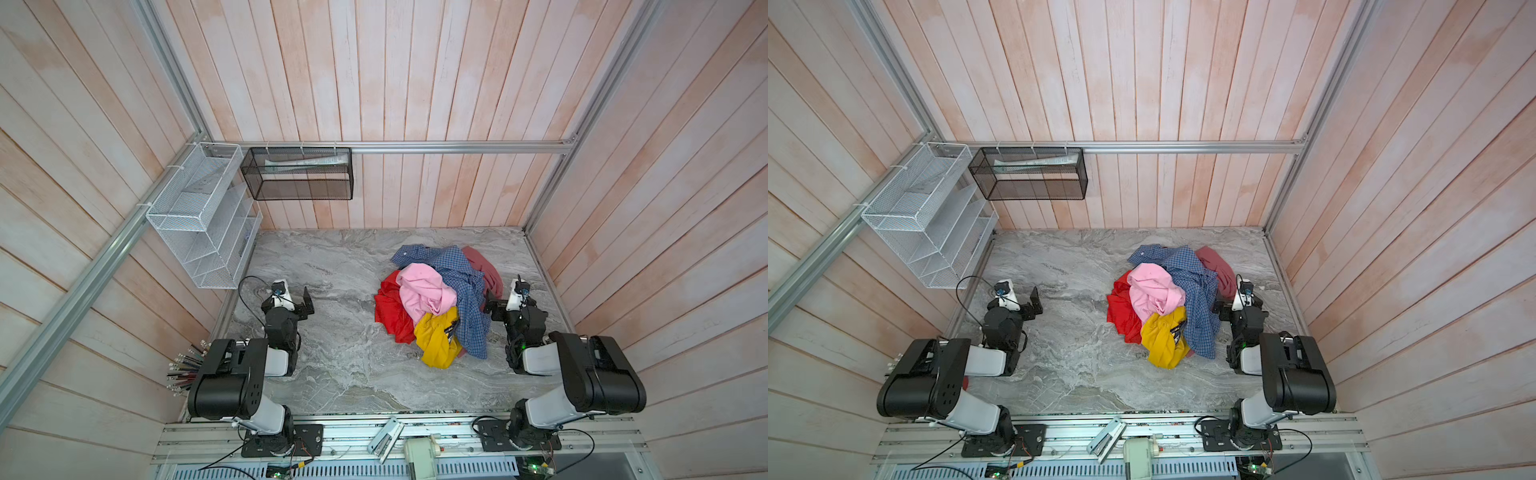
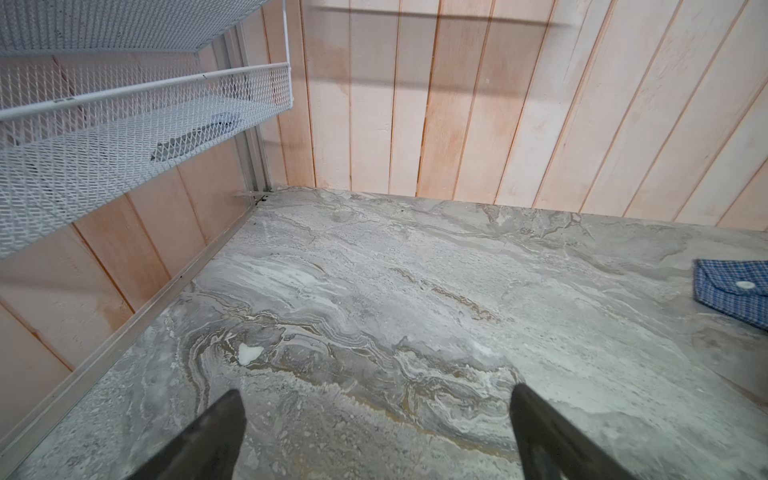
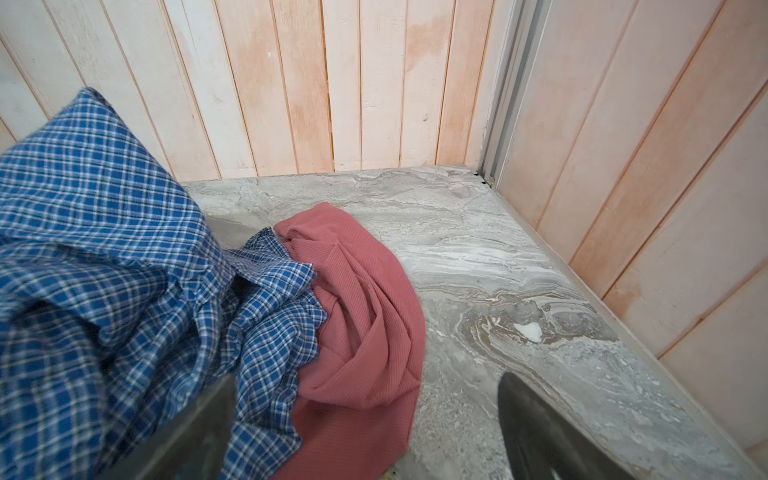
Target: Pick out a specific cloth from the pile
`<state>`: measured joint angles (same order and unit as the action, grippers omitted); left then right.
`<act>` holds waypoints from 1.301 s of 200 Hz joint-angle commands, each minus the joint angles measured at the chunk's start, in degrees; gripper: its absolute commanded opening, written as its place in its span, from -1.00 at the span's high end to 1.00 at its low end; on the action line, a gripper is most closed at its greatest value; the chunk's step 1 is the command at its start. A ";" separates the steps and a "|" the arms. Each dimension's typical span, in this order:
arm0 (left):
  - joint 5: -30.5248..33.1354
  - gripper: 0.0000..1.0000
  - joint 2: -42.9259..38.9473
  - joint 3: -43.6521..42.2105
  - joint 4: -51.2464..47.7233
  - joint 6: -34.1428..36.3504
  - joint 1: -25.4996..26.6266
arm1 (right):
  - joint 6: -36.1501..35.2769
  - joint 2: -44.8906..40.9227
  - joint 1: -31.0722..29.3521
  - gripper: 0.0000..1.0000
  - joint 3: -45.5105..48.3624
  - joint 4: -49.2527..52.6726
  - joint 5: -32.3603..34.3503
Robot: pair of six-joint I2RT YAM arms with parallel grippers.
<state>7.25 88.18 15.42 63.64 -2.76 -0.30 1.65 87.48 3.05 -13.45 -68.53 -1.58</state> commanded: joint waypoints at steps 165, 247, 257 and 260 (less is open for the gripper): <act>-1.37 -1.00 -0.19 0.88 0.25 0.13 -0.22 | 0.88 -0.71 1.08 -0.96 -1.68 0.64 -1.33; -8.73 -1.00 -12.62 25.80 -56.55 -12.09 -5.90 | 23.16 -17.48 1.90 -0.72 -23.36 48.89 1.59; -10.68 -1.00 -12.85 26.35 -57.42 -12.41 -5.30 | 24.02 -18.44 1.38 -0.61 -24.78 49.95 -2.43; -10.61 -1.00 -12.89 26.53 -57.76 -12.76 -4.94 | 23.97 -18.53 1.01 -0.59 -25.45 50.65 -3.17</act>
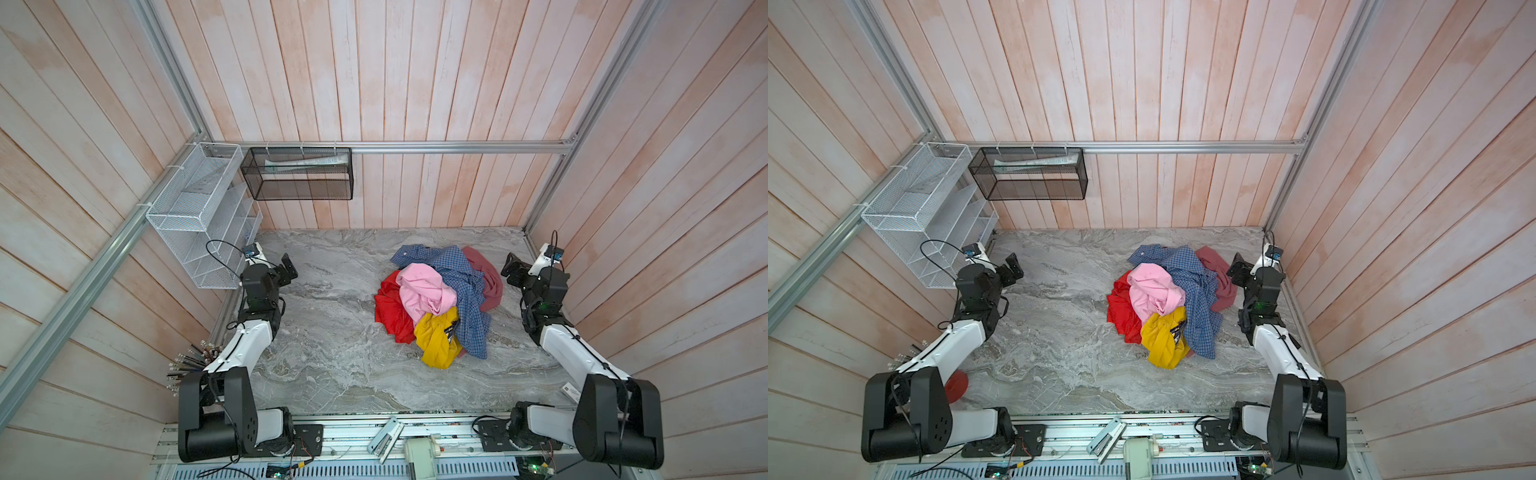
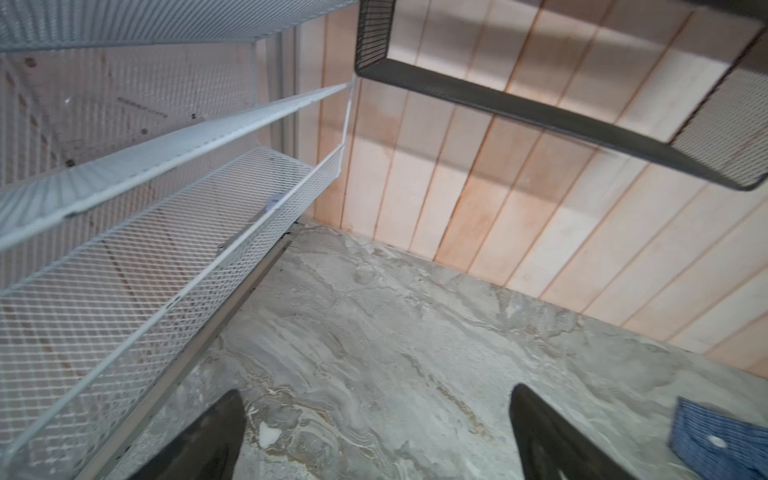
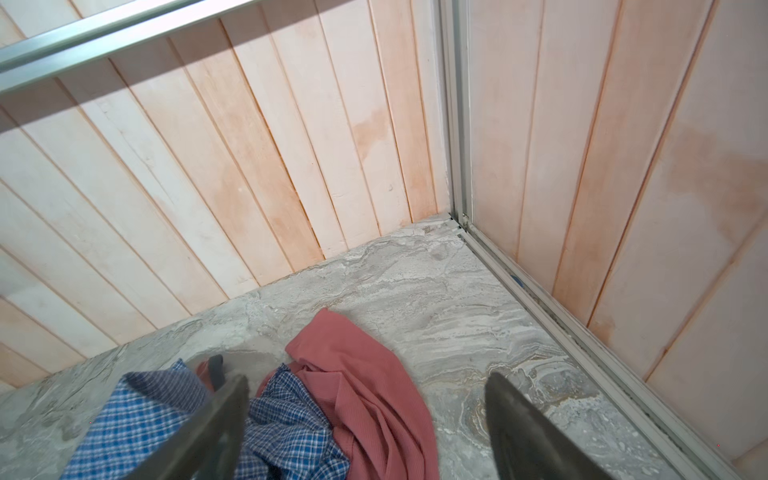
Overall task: Pick out a specific cloth from the pile
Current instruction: 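Reach the left gripper toward the yellow T-shirt while the right gripper approaches the pile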
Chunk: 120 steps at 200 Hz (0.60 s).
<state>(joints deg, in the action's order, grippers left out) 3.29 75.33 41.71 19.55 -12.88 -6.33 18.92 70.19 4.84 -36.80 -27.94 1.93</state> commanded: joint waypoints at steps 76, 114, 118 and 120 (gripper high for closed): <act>-11.03 -1.00 -0.36 5.63 -19.97 -4.02 20.98 | 3.24 1.97 -17.49 -0.58 -10.22 20.27 -6.59; -16.97 -0.98 -1.52 9.71 -28.87 -1.35 31.58 | 1.67 1.09 -19.78 -0.64 -9.62 20.13 -5.08; -17.36 -0.99 -1.82 9.75 -29.59 -1.17 32.72 | 1.81 1.20 -19.78 -0.66 -9.53 20.28 -5.15; -17.77 -0.98 -2.00 9.80 -29.93 -1.04 33.41 | 1.76 1.18 -19.78 -0.66 -9.57 20.36 -5.29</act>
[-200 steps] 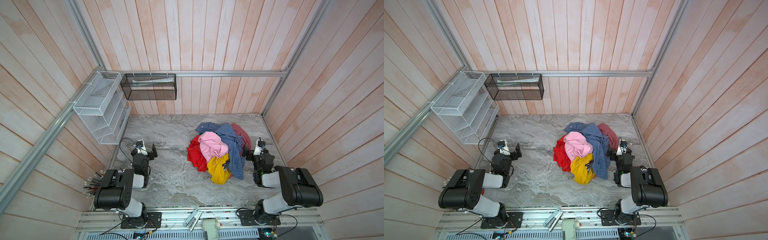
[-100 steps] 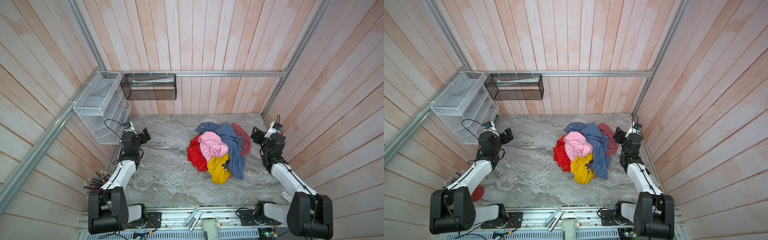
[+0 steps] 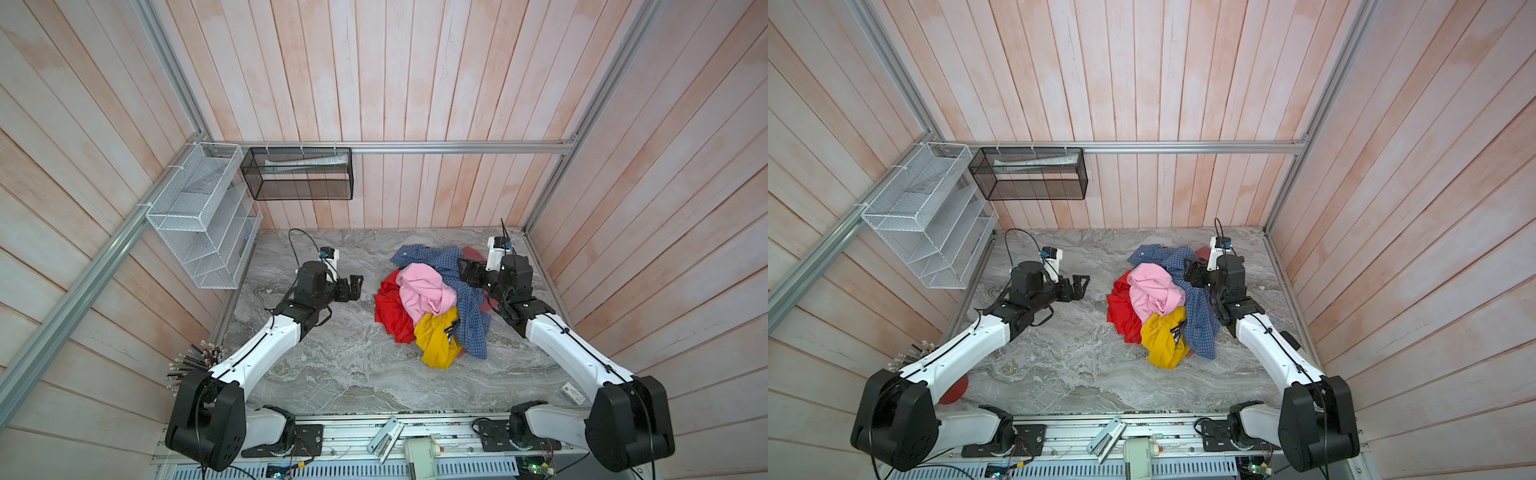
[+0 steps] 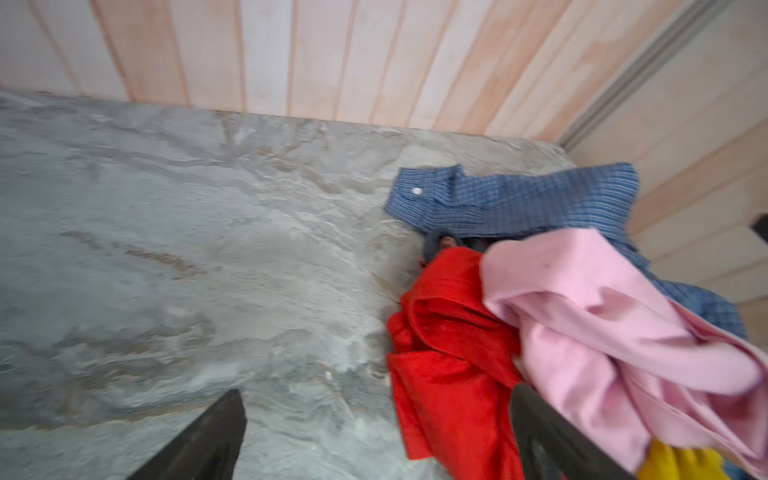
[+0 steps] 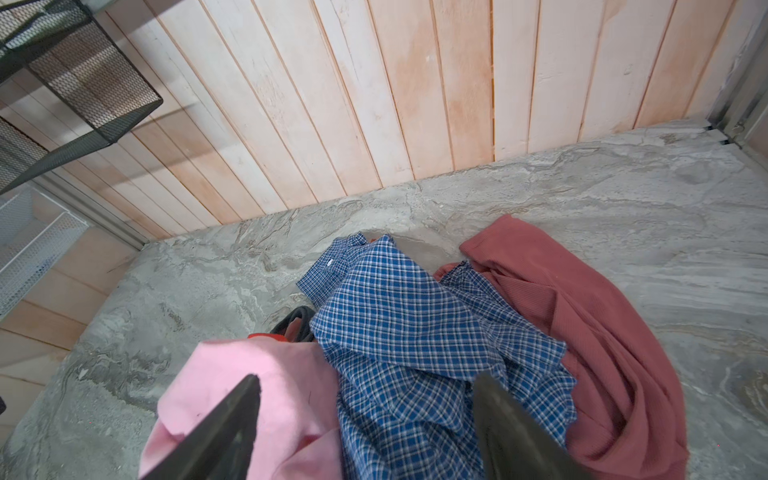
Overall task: Pick out a specific cloth from the pile
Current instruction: 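Reach the left gripper toward the yellow T-shirt while the right gripper approaches the pile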
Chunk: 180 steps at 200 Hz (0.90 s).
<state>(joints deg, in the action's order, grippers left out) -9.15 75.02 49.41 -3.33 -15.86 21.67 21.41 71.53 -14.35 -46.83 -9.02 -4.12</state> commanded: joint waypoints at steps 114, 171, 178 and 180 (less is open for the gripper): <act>-19.22 -0.40 8.53 10.17 -17.63 1.71 24.30 | -3.50 -0.95 -1.46 -0.88 1.33 5.38 -0.93; -14.62 -0.22 12.57 12.25 -15.62 -3.73 27.32 | -5.92 -2.00 -1.20 -0.89 1.64 5.90 -1.83; -13.62 -0.21 12.71 11.87 -14.43 -5.30 27.43 | -6.03 -2.23 -1.21 -0.89 1.82 5.96 -1.87; -13.42 -0.20 12.74 11.66 -14.03 -5.74 27.50 | -6.12 -2.30 -1.21 -0.89 1.89 5.97 -1.99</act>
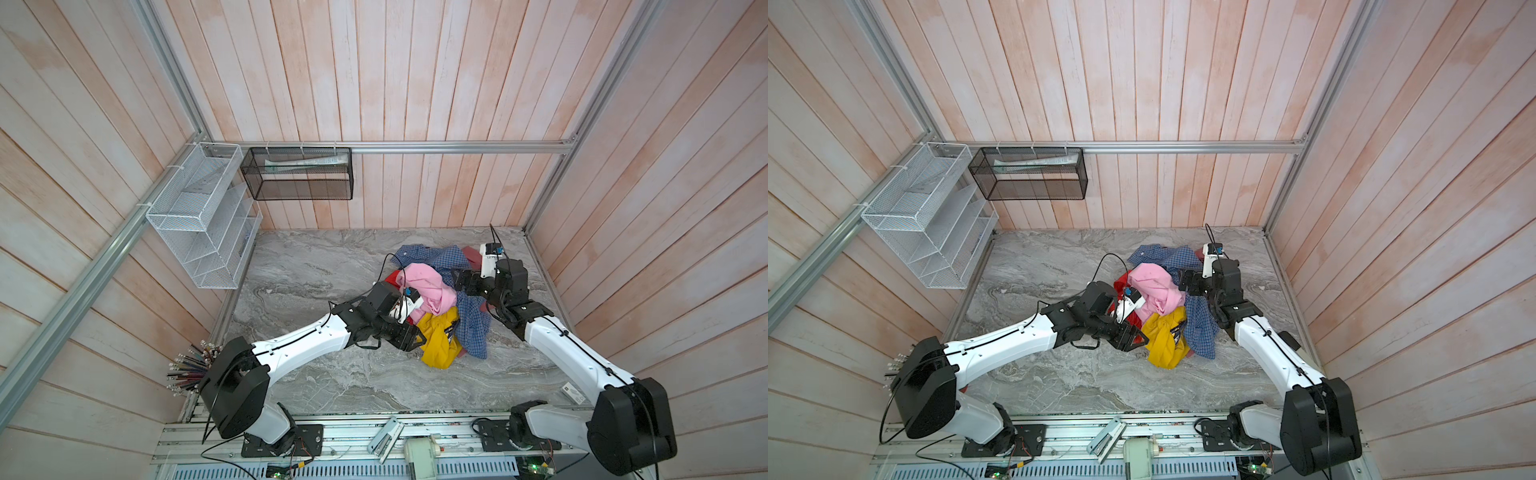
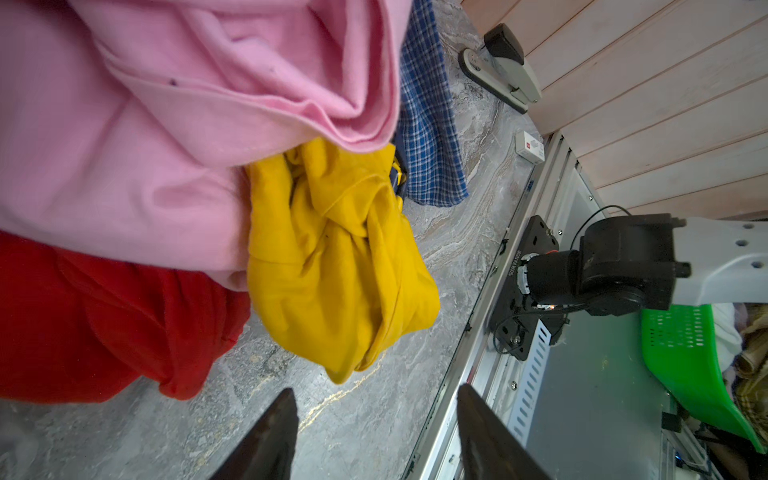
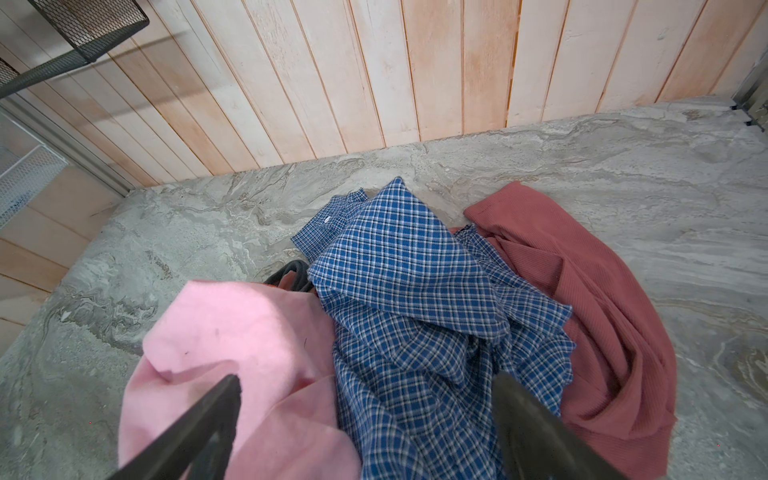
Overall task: Pick out a specific cloth from the pile
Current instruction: 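Reach the left gripper toward the yellow T-shirt while the right gripper approaches the pile, then close the left gripper on the yellow T-shirt while the right gripper presses the plaid shirt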
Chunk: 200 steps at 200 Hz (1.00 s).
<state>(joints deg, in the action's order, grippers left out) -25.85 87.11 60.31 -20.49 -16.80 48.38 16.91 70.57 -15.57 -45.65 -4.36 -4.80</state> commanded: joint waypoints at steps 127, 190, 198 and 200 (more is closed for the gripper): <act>20.17 -0.01 4.72 -5.00 18.34 -20.57 8.31 | -3.08 -9.56 0.28 -0.85 8.13 -0.61 -2.52; 22.44 1.00 7.45 2.57 12.83 -17.77 9.80 | -4.51 -11.15 1.32 -0.88 7.20 1.71 -13.67; 23.16 1.00 6.76 2.12 12.68 -18.00 9.80 | -4.51 -12.19 1.25 -0.88 8.20 1.94 -14.26; 23.31 1.00 6.58 1.90 12.71 -18.05 9.80 | -4.51 -12.49 1.18 -0.88 8.53 2.04 -14.27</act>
<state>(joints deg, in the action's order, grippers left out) -5.48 95.74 61.58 -6.79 -35.35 57.84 13.45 60.49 -14.11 -37.54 -3.79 -11.86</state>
